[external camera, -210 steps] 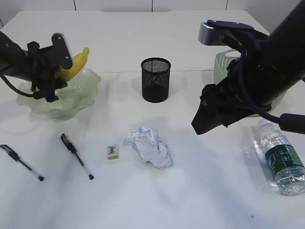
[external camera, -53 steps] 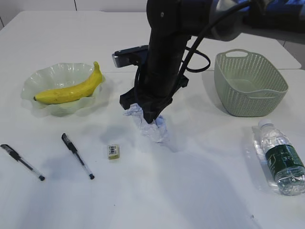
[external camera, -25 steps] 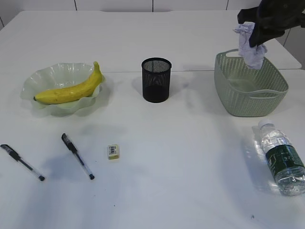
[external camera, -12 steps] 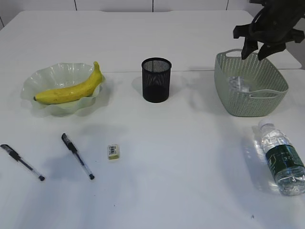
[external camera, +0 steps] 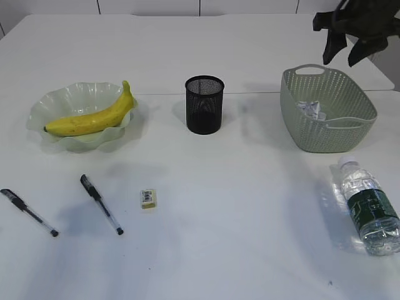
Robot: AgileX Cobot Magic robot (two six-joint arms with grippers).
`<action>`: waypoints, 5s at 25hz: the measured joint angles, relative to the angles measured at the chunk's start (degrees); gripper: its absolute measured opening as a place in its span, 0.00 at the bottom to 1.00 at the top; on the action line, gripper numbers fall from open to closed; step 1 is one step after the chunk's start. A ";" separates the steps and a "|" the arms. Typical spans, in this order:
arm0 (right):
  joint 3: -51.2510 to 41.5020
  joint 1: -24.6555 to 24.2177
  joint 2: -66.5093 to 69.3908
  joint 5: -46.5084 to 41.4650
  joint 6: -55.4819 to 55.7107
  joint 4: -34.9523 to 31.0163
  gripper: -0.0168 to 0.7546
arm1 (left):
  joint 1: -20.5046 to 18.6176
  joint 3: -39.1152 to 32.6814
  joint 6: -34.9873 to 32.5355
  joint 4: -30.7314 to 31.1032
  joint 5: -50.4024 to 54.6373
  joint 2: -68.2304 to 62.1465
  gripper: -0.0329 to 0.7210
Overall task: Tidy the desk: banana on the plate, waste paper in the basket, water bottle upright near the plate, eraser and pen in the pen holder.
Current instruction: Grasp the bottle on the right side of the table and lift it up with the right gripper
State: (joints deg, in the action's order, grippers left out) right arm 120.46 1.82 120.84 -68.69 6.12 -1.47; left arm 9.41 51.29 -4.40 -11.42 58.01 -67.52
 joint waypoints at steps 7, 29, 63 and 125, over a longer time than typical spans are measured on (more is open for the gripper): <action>-1.65 1.61 -3.03 -2.28 -0.21 0.98 0.52 | 0.00 0.00 0.00 -0.10 0.00 0.00 0.54; -39.89 7.99 -23.88 -0.11 -2.11 7.19 0.64 | 0.00 0.00 0.00 -0.41 0.00 0.00 0.54; -39.89 -2.77 -7.55 7.69 -4.81 2.76 0.80 | 0.00 0.00 0.00 -1.06 -0.68 0.00 0.54; -55.57 -2.89 -27.68 13.15 -12.82 -6.86 0.48 | 0.00 0.00 0.00 -3.23 -4.55 0.00 0.54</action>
State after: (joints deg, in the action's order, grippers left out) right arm 64.89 -1.08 93.17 -55.53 -6.70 -8.34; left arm 9.41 51.29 -4.40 -14.65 53.46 -67.52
